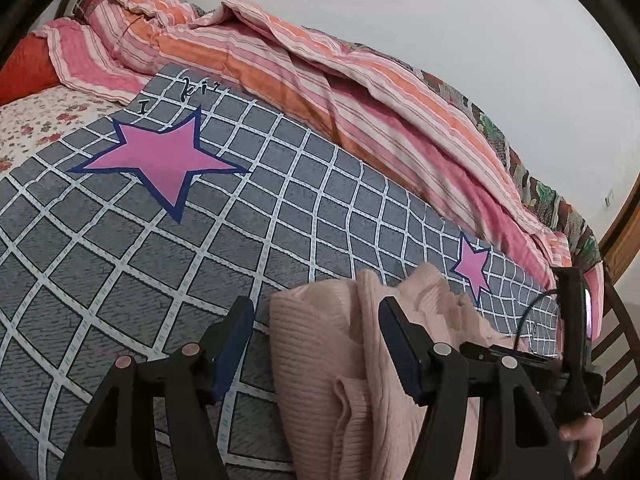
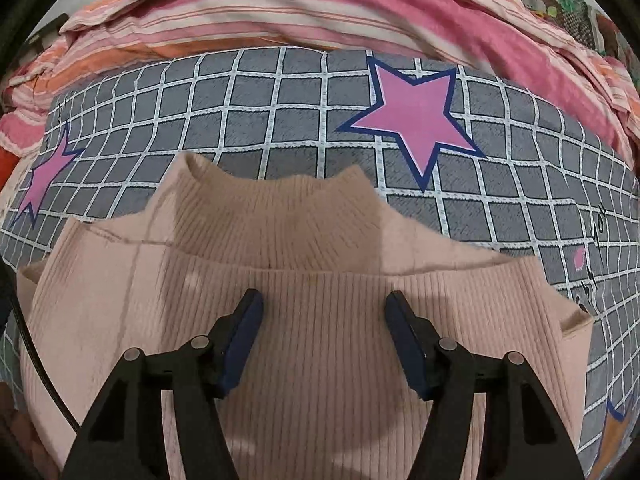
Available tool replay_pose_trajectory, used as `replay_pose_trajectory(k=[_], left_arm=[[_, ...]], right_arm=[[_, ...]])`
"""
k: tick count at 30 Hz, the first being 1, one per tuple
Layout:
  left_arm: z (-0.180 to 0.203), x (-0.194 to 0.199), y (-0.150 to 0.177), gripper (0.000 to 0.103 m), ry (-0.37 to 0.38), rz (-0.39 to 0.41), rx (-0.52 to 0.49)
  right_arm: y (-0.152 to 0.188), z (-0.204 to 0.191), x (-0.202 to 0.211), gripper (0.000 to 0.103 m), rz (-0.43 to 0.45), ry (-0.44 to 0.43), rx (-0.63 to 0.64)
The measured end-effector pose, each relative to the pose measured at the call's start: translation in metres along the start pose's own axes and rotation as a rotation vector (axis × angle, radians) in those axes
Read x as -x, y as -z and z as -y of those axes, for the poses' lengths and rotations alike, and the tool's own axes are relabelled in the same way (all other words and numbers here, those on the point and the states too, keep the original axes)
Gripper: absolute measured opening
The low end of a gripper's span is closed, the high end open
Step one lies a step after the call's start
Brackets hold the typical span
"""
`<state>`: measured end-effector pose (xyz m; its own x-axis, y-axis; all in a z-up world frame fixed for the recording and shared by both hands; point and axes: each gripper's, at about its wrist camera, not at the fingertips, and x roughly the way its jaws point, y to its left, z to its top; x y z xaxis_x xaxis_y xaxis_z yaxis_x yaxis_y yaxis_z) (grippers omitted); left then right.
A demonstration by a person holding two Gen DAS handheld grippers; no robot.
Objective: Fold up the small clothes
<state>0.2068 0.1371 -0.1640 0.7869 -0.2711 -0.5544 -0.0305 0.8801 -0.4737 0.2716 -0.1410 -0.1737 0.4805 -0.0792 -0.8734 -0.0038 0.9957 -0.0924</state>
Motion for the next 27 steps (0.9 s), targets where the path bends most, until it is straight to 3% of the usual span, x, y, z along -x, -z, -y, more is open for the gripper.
replay_pose_trajectory(k=[11, 14, 20, 27], left_arm=[[0.023, 0.015, 0.007, 0.067, 0.058, -0.004, -0.117], [0.027, 0.021, 0.01, 0.067, 0.068, -0.001, -0.127], [0.036, 0.031, 0.02, 0.068, 0.054, 0.019, -0.201], [0.037, 0.035, 0.026, 0.068, 0.021, 0.048, -0.233]], right_arm=[[0.063, -0.007, 0.06, 0.058, 0.026, -0.004, 0.051], [0.088, -0.01, 0.074, 0.058, 0.066, 0.038, 0.066], [0.122, -0.017, 0.092, 0.058, 0.123, 0.074, 0.073], [0.148, -0.009, 0.096, 0.058, 0.144, 0.033, 0.05]])
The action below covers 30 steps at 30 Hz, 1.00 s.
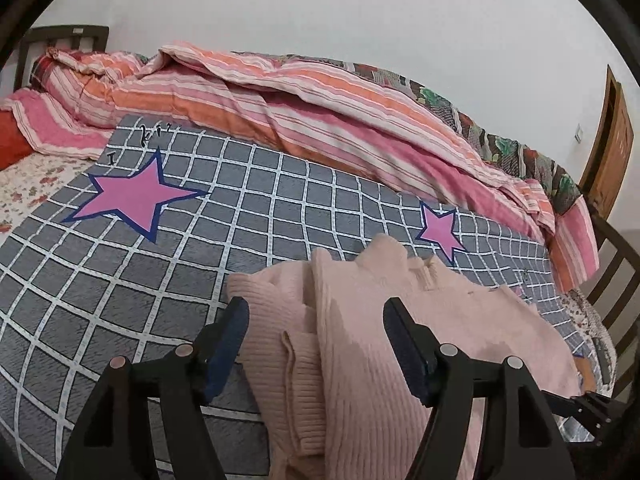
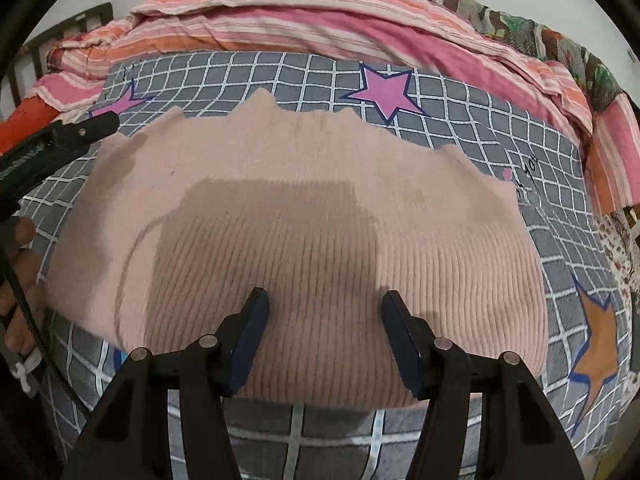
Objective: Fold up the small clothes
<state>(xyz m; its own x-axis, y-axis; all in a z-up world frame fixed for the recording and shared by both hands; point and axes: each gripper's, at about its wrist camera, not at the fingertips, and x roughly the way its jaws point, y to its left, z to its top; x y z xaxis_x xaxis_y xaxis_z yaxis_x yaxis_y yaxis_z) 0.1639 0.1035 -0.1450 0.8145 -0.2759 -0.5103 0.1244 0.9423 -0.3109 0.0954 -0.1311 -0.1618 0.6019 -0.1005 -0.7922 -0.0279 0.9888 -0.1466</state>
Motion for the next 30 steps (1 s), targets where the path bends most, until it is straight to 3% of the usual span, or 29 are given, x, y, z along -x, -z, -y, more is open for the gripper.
replay_pose_trajectory(k=[14, 17, 21, 26, 30], left_arm=[[0.004, -0.009, 0.01, 0.068, -0.039, -0.004, -0.028], [0.004, -0.008, 0.009, 0.068, -0.039, -0.013, -0.023], [0.005, 0.004, 0.016, 0.068, -0.045, -0.021, -0.031], [-0.009, 0.028, 0.036, 0.068, -0.019, -0.073, 0.059], [-0.017, 0.049, 0.057, 0.068, -0.022, -0.119, 0.085]], right_arm=[[0.011, 0.003, 0.001, 0.058, 0.073, -0.033, -0.01], [0.007, 0.009, 0.006, 0.058, 0.095, -0.075, -0.018], [-0.006, 0.023, 0.015, 0.058, 0.127, -0.072, -0.023], [-0.023, 0.04, 0.029, 0.058, 0.179, -0.043, -0.019], [-0.036, 0.071, 0.031, 0.059, 0.226, -0.064, -0.086]])
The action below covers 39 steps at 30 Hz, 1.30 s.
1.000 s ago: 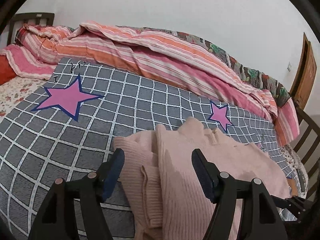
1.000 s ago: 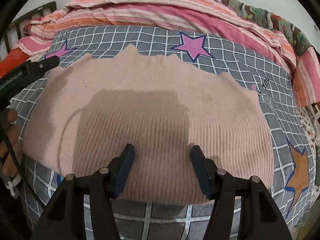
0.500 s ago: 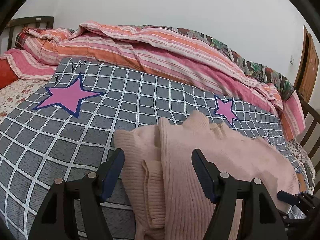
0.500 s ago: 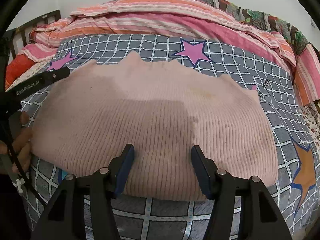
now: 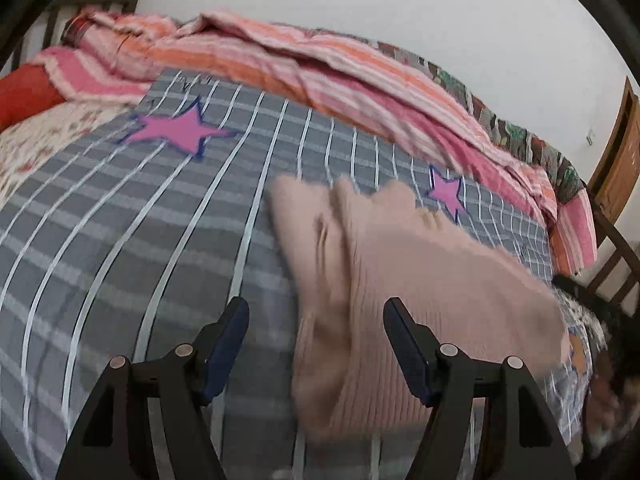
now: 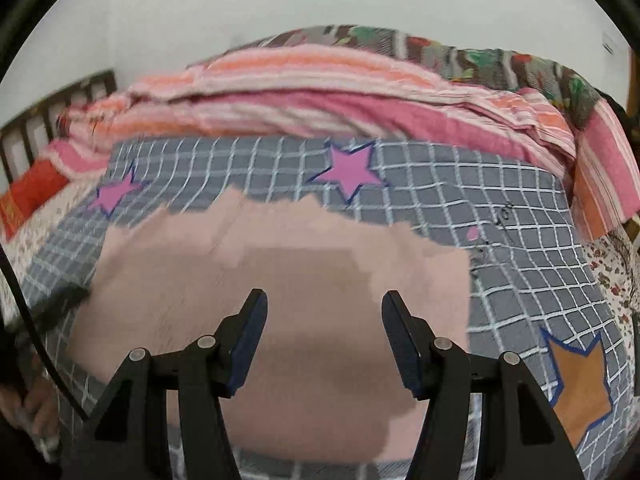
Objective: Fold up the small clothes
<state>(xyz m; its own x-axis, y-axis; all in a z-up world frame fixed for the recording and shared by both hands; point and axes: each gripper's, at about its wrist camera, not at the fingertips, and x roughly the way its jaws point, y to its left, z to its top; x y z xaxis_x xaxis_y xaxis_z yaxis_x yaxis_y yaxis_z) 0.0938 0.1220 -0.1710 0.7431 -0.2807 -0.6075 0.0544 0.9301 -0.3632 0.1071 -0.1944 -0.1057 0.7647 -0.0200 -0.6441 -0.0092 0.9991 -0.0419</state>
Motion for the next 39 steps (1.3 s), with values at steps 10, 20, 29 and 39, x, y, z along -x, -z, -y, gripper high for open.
replay_pose_trajectory(k=[10, 20, 29, 39], left_arm=[[0.007, 0.003, 0.038, 0.066, 0.142, -0.052, 0.123], [0.03, -0.031, 0.011, 0.052, 0.102, 0.057, 0.185], [0.055, -0.044, -0.027, 0.02, -0.039, 0.079, 0.181], [0.181, -0.029, -0.067, 0.018, -0.108, 0.145, -0.051]], right_arm=[[0.017, 0.074, -0.004, 0.059, 0.074, -0.03, -0.149], [0.032, 0.12, 0.007, 0.059, 0.142, 0.064, -0.167], [0.044, 0.167, 0.017, 0.059, 0.15, 0.108, -0.249], [0.058, 0.22, 0.031, 0.059, 0.167, 0.147, -0.362]])
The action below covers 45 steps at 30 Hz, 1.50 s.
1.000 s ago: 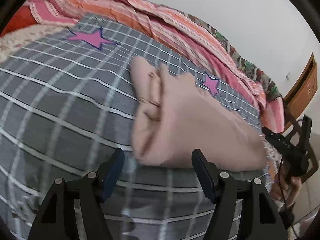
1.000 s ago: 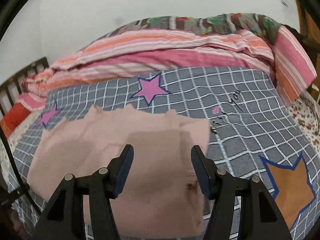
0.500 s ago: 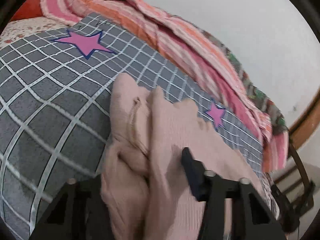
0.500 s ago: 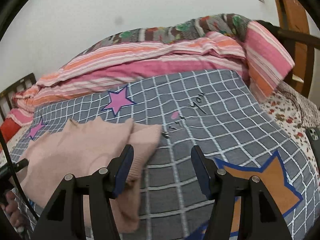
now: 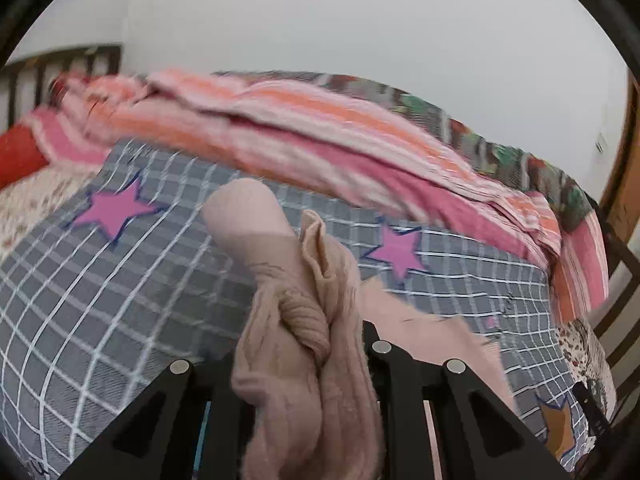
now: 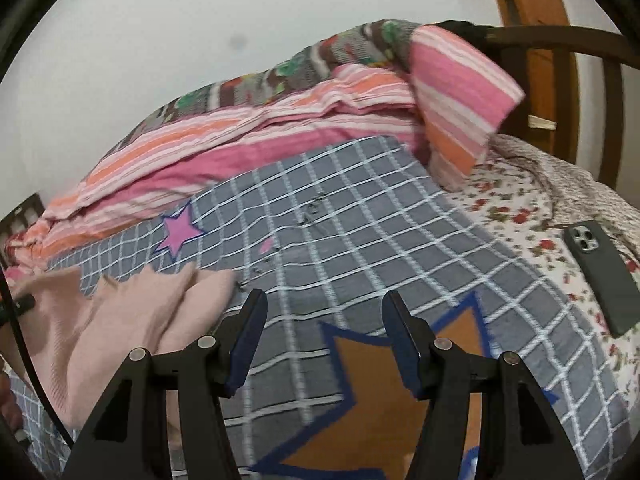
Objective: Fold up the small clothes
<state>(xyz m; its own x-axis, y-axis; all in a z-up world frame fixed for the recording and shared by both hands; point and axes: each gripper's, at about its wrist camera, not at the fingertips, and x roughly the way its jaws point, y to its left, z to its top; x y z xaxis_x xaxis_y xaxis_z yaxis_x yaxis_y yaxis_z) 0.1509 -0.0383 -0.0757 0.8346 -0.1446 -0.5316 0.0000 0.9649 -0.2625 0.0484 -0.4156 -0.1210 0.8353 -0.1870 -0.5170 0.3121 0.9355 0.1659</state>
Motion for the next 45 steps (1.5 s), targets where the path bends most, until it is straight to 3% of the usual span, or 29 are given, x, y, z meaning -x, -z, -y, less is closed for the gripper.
replay_pose_trajectory(k=[7, 11, 14, 17, 20, 23, 24, 25, 26, 29, 32, 36, 38, 45], left_arm=[[0.113, -0.006, 0.024, 0.018, 0.04, 0.003, -0.159], [0.158, -0.02, 0.064, 0.018, 0.095, -0.077, -0.238], [0.167, -0.028, 0.089, 0.019, 0.09, -0.127, -0.288], [0.159, -0.021, 0.097, 0.026, 0.138, -0.124, -0.328], [0.132, -0.007, 0.085, 0.03, 0.237, -0.149, -0.253], [0.108, 0.002, 0.075, 0.045, 0.32, -0.184, -0.193], [0.094, 0.01, 0.071, 0.055, 0.333, -0.176, -0.183], [0.089, 0.013, 0.07, 0.063, 0.334, -0.161, -0.182], [0.075, 0.022, 0.068, 0.065, 0.327, -0.129, -0.185], [0.049, 0.033, 0.063, 0.067, 0.309, -0.093, -0.202], [0.025, 0.035, 0.053, 0.068, 0.244, -0.054, -0.239], [0.001, 0.027, 0.036, 0.068, 0.199, -0.007, -0.257], [-0.005, 0.013, 0.027, 0.068, 0.164, -0.002, -0.253], [-0.011, -0.031, 0.012, 0.068, 0.162, -0.024, -0.189]], right_arm=[[-0.002, 0.038, 0.002, 0.059, 0.004, 0.035, -0.085], [0.0, 0.047, 0.003, 0.059, -0.001, 0.021, -0.106], [0.002, 0.045, 0.002, 0.059, -0.01, 0.003, -0.087], [0.003, 0.038, 0.002, 0.059, -0.021, -0.027, -0.055], [0.007, 0.026, 0.0, 0.06, -0.039, -0.078, -0.025], [0.008, 0.011, -0.004, 0.062, -0.083, -0.2, -0.027], [0.009, 0.004, -0.005, 0.062, -0.104, -0.255, -0.029], [0.009, -0.003, -0.006, 0.063, -0.115, -0.295, -0.03], [0.01, -0.011, -0.006, 0.064, -0.126, -0.334, -0.029], [0.01, -0.034, -0.007, 0.069, -0.138, -0.417, -0.017], [0.009, -0.054, -0.015, 0.072, -0.171, -0.487, -0.028], [0.005, -0.066, -0.032, 0.072, -0.236, -0.54, -0.106], [0.003, -0.073, -0.043, 0.072, -0.268, -0.55, -0.128], [-0.01, -0.091, -0.089, 0.072, -0.405, -0.513, -0.142]])
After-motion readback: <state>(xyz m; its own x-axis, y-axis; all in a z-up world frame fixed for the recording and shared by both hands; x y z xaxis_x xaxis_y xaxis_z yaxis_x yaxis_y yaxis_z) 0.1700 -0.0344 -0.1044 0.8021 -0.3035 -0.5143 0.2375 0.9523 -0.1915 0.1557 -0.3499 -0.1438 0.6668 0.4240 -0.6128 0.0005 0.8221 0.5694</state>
